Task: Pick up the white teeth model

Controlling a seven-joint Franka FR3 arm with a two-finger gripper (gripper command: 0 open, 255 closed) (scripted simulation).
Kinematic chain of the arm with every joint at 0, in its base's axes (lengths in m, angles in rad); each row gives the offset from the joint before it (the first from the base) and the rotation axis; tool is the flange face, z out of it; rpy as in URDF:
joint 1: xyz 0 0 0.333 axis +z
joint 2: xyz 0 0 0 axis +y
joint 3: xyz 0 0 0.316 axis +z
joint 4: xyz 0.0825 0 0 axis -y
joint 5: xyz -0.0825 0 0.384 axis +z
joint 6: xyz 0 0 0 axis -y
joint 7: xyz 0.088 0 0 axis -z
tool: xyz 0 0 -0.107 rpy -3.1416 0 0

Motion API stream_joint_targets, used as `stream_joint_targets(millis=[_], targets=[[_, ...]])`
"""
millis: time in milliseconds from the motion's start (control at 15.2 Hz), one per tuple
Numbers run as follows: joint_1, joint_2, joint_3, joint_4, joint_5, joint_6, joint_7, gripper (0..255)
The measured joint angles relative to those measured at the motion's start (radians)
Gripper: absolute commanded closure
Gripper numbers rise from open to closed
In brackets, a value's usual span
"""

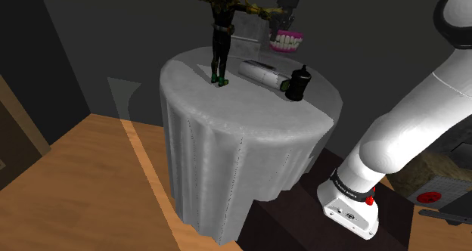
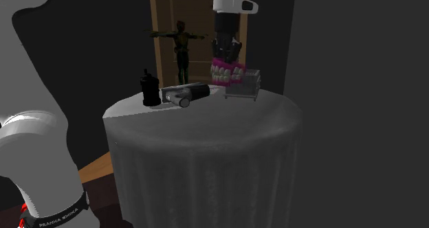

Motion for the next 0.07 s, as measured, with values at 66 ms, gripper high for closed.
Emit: stream_joint_targets(millis=[66], targets=[[0.000,0.003,0.000,0.012,0.001,-0.009,0.001,255]])
